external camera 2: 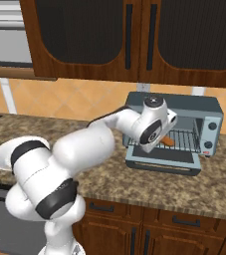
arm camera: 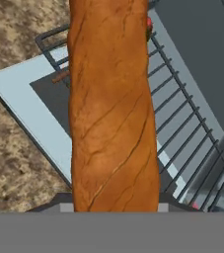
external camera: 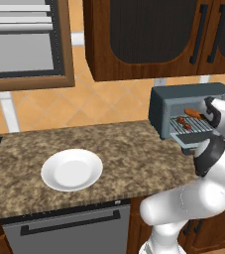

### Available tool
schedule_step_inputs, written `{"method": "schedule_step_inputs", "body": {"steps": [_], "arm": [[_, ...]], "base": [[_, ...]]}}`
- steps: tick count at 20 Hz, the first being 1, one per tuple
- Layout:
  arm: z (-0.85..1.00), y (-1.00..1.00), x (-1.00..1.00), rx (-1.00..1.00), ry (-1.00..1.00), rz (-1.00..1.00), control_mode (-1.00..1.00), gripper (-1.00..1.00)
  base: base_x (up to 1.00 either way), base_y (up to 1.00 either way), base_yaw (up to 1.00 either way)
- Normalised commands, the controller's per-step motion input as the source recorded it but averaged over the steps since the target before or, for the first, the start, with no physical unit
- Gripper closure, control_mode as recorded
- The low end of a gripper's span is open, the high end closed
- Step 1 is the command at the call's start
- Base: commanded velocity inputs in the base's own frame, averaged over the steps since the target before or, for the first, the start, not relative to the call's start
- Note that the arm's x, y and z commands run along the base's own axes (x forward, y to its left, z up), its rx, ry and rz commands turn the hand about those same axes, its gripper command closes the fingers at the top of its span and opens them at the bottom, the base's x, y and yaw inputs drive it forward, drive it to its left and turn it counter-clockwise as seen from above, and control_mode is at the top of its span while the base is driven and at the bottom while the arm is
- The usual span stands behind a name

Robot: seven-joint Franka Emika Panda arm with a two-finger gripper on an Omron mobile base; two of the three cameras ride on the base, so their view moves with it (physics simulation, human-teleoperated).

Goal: Pick up the kebab skewer and baguette bread, and place them inside the toaster oven. Close the toaster oven door and start by setting the timer.

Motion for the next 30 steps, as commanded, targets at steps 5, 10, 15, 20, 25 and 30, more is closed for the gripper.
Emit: {"method": "schedule_step_inputs", "body": {"steps": [5,10,15,20,25,30], "arm": [[0.0,-0.37,0.45,-0.04,0.01,0.01,-1.0,1.0],[-0.04,-0.3,0.49,0.03,0.05,0.0,-1.0,1.0],[-0.12,-0.33,0.26,0.14,0.07,0.02,-1.0,1.0],[-0.13,-0.05,0.24,0.13,0.0,0.03,-1.0,1.0],[-0.17,-0.12,0.23,0.05,0.0,0.03,-1.0,1.0],[-0.12,-0.22,0.26,0.0,0.0,0.03,-1.0,1.0]], "base": [[0.0,0.0,0.0],[0.0,0.0,0.0],[0.0,0.0,0.0],[0.0,0.0,0.0],[0.0,0.0,0.0],[0.0,0.0,0.0]]}}
